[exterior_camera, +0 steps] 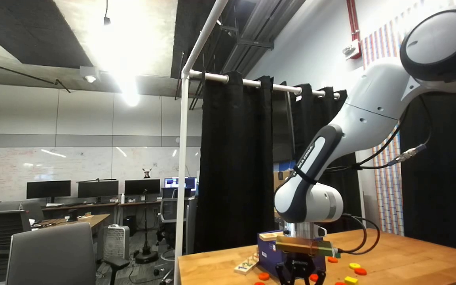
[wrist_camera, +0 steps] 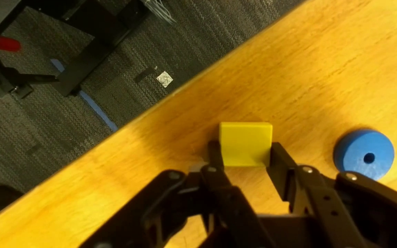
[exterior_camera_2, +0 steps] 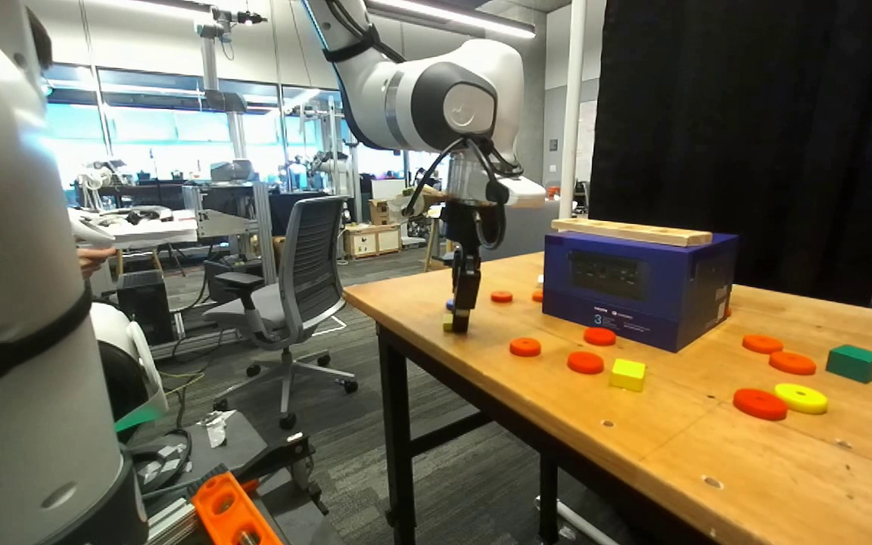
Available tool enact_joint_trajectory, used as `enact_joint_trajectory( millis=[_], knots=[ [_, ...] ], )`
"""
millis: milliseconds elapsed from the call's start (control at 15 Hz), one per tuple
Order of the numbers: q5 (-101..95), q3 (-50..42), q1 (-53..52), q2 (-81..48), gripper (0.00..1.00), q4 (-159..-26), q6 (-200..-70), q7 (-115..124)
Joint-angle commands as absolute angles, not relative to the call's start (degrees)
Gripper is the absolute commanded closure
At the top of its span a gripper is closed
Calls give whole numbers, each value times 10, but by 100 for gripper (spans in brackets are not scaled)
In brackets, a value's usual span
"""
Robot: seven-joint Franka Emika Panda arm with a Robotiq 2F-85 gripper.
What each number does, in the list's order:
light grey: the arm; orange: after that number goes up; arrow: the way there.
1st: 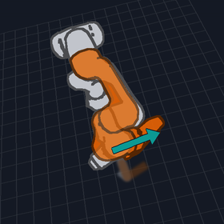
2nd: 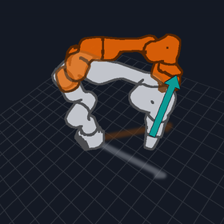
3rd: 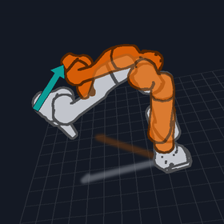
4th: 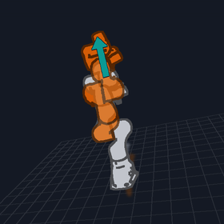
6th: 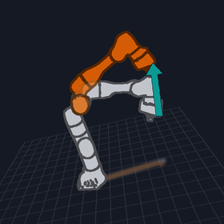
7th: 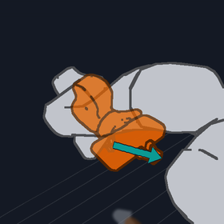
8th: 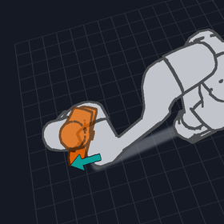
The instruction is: Pick up the yellow object from the table and put it on top of the blue object
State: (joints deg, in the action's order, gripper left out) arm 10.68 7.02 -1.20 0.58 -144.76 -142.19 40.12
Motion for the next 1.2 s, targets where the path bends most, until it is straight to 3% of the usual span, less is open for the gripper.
enact_joint_trajectory(
  millis=[0, 1133],
  knots=[
    [115, 59, -22, 0, 83, -1444, -1431, 401],
    [-29, 73, 27, 264, 82, -1425, -1261, 479]
  ],
)
